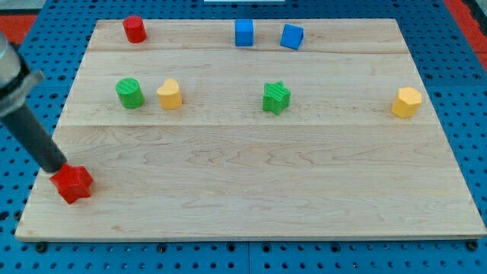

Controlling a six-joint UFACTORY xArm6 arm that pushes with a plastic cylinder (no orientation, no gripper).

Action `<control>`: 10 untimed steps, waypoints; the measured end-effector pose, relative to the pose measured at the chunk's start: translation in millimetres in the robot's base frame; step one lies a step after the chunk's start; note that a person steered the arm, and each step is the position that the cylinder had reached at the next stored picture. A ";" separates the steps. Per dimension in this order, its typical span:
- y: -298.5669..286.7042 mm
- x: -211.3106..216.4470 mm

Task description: Push the red circle to the center left

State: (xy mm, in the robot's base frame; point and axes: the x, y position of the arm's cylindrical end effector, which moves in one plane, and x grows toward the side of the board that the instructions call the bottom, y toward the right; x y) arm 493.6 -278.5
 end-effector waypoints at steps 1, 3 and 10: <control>-18.7 -112.4; 153.9 -222.4; 16.8 -203.6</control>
State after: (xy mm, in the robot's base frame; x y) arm 290.0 -261.8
